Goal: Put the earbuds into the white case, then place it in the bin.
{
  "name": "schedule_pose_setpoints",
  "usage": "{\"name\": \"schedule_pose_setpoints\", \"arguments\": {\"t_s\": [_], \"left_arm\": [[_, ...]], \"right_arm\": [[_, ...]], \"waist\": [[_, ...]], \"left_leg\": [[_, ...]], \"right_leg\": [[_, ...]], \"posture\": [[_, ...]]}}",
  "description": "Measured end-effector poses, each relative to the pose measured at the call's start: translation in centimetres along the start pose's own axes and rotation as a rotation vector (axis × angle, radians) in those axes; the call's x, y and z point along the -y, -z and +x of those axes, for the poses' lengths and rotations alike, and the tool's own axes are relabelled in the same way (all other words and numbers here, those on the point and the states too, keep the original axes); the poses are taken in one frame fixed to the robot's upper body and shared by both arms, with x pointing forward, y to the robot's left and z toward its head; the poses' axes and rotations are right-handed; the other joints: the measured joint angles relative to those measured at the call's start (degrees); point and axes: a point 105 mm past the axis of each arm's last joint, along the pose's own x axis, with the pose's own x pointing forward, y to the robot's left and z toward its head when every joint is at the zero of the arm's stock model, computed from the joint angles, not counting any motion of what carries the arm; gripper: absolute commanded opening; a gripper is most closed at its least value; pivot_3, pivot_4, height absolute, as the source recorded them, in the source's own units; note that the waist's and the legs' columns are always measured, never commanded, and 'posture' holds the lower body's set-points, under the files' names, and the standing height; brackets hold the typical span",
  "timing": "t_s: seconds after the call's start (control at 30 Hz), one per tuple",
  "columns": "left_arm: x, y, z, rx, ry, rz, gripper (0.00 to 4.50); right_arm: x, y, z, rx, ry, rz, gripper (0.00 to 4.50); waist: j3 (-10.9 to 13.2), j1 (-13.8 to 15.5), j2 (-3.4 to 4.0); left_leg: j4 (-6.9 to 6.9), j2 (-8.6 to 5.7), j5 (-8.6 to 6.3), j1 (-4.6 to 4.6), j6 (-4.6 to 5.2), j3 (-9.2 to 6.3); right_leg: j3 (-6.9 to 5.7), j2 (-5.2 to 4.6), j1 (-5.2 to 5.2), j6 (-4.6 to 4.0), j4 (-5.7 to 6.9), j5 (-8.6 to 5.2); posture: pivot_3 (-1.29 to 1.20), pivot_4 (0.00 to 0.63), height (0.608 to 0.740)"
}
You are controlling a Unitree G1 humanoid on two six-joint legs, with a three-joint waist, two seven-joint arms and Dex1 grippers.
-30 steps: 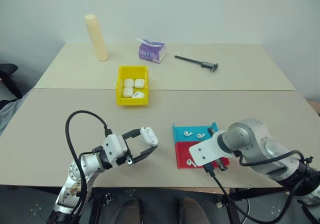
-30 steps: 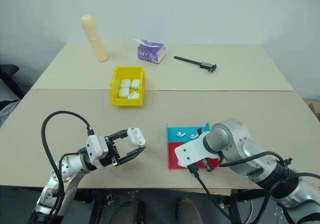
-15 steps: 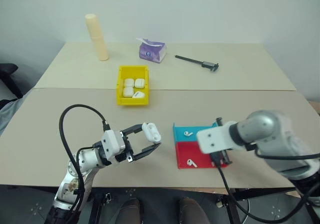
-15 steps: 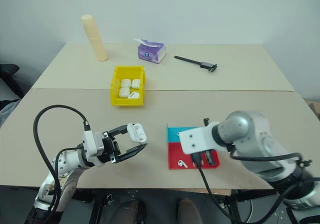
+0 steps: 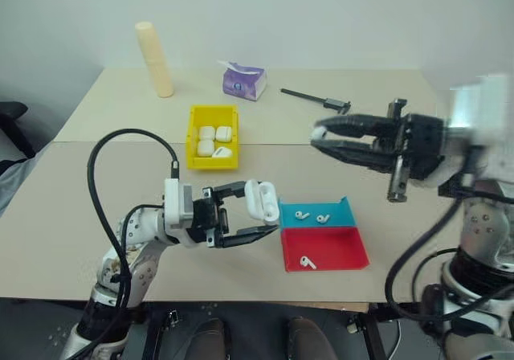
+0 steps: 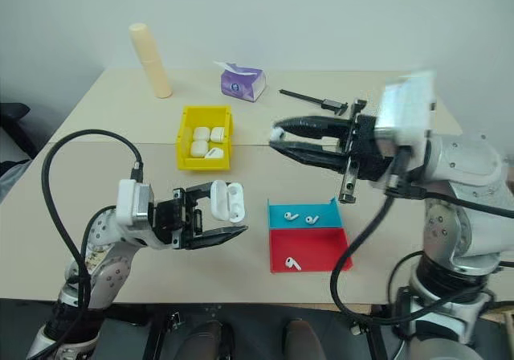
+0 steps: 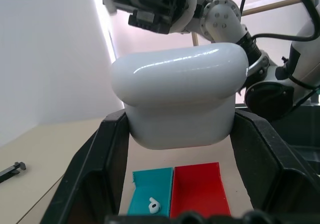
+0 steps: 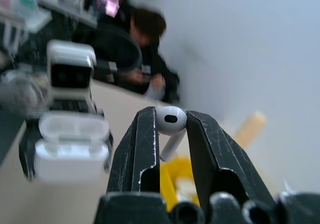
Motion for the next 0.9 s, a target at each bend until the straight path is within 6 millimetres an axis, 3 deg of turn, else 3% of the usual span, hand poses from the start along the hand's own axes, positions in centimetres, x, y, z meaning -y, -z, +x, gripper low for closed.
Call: {"name": "schedule_pose_setpoints", "arguments": {"t_s": [0.13,0.33,0.67,0.9], "left_arm": [[-0.2,-0.2,0.2,-0.005,0.015,0.005,2.77],[-0.3,-0.9,0.6,-0.057,0.054,0.053,2.77],[-0.2,-1.0,0.5,-0.094,0.043,0.058,2.77],[-0.2,-1.1,0.4,-0.097,0.029,0.061,2.77]], "right_arm": [[-0.8,-0.2,0.9,0.200,0.009,0.023,0.66],[-1.9,1.1,2.2,0.312,-0.033,0.040,0.66],[-3.9,4.4,2.8,0.234,-0.155,-0.016,0.66],[-3.8,5.4,2.5,0.195,-0.145,-0.044,0.66]], "waist": [[0.00,-0.02,0.00],[0.00,-0.08,0.01],[0.00,0.03,0.01],[0.00,0.04,0.01]], "left_leg": [[0.00,0.00,0.01,0.08,-0.01,0.03],[0.00,0.02,0.01,0.04,-0.02,0.04],[0.00,0.02,0.01,0.05,-0.02,0.16],[0.00,0.02,0.02,0.07,-0.02,0.21]], "right_leg": [[-0.01,0.01,0.07,0.00,0.02,0.00],[0.00,0.03,0.01,0.00,0.01,0.00],[-0.02,0.02,0.02,-0.01,0.00,0.00],[-0.02,0.02,0.03,-0.01,0.02,0.00]], "posture": [[0.00,0.150,0.740],[0.00,0.150,0.740],[0.00,0.150,0.740],[0.00,0.150,0.740]]}}
